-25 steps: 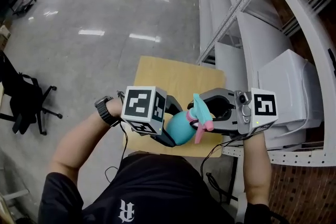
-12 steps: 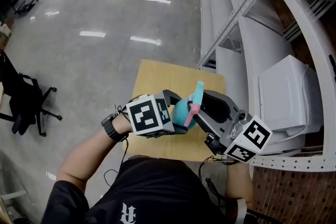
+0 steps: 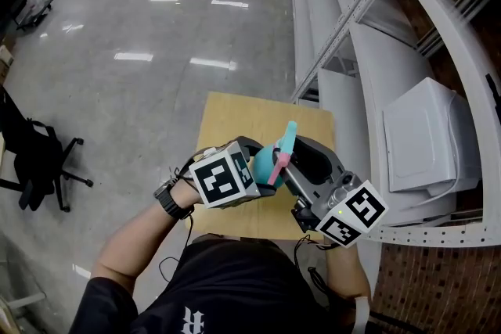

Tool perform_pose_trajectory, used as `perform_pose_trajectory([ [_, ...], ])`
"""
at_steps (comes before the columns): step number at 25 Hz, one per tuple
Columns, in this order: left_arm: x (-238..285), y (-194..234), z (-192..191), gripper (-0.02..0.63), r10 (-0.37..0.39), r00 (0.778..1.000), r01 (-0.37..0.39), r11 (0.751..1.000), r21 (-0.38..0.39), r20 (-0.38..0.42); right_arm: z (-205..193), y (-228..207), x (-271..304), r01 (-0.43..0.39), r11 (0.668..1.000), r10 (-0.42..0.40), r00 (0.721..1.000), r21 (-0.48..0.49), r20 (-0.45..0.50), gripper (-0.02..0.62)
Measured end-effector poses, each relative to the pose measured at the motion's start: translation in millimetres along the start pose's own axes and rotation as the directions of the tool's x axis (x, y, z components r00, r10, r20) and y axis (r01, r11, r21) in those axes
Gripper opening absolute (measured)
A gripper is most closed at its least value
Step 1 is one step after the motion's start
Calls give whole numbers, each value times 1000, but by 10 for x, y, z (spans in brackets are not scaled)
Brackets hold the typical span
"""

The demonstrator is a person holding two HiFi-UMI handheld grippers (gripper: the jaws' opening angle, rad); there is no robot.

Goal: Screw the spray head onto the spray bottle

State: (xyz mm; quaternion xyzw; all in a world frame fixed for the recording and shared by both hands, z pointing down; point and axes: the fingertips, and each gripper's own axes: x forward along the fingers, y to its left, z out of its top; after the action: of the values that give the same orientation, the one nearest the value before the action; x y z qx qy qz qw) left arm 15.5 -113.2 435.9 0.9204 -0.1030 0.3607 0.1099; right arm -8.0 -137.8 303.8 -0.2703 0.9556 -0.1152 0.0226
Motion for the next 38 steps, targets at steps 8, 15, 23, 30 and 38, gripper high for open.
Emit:
perform_pose_trajectory([
  [8, 208, -195, -530, 368, -122, 992, 122, 992, -8, 15, -579, 136, -29, 68, 998, -66, 992, 14, -110, 133],
  [15, 142, -472, -791, 368, -46, 995, 49, 999, -23, 91, -828, 170, -985, 146, 908, -155, 988, 393, -9, 138],
  [23, 272, -1674, -862, 368, 63, 996, -58, 995, -84, 61, -1043, 617, -2047, 191, 898, -207, 978, 397, -3, 60],
  [30, 667, -2972, -514, 368, 173, 983, -161, 973, -166, 57, -1070, 1033, -3226, 125, 940, -143, 989, 318, 33, 3],
  [38, 789, -3972, -166, 370, 274, 960, -257, 945, -202, 62, -1086, 1487, -3937, 52, 971, -57, 998, 235, 13, 3],
])
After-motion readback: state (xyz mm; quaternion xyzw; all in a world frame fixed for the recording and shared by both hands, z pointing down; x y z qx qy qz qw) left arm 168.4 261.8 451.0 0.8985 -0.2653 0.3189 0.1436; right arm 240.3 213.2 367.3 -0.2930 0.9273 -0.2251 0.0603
